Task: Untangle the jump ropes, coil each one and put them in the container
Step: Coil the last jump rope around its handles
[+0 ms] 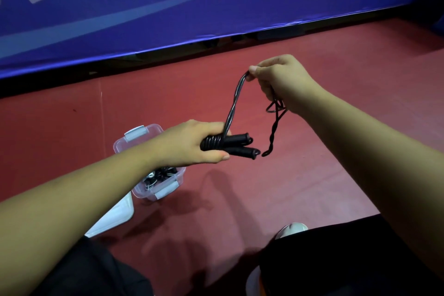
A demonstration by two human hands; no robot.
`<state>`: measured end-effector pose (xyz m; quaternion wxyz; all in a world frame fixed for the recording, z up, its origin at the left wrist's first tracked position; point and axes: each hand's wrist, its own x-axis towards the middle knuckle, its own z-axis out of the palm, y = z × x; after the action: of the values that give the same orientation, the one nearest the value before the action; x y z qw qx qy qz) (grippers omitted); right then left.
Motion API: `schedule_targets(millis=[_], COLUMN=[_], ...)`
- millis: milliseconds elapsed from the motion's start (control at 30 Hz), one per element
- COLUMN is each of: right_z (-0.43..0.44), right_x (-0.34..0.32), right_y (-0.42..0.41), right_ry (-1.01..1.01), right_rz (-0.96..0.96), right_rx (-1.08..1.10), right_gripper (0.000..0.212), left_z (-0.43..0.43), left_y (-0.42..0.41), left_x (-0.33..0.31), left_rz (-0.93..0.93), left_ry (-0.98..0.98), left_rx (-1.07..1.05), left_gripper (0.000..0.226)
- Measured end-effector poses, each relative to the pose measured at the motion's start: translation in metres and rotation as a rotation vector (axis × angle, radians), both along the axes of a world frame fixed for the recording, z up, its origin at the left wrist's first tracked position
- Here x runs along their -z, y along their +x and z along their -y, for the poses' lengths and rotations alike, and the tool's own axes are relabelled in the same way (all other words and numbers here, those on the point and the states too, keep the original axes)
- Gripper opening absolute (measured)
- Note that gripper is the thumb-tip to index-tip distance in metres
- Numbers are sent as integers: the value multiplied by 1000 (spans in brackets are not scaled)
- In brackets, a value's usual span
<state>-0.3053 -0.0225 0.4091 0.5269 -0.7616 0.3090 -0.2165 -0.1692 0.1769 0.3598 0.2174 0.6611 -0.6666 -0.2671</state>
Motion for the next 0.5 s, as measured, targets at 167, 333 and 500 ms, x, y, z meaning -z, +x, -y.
schedule_targets(millis=[167, 333, 500], right_z=[12, 7, 9], right_x=[24, 33, 31], right_y=[-1, -3, -15], right_ry=[-59, -47, 135], right_rz=[-213, -374, -410], right_rx=[32, -41, -212], right_gripper=[27, 50, 22], left_z=[-2, 2, 5], left_y=[-5, 1, 16], left_x=[-9, -22, -23], left_rz=[-304, -475, -388], left_ry=[-83, -153, -223], left_rx=[-84, -108, -331], left_gripper=[54, 59, 23])
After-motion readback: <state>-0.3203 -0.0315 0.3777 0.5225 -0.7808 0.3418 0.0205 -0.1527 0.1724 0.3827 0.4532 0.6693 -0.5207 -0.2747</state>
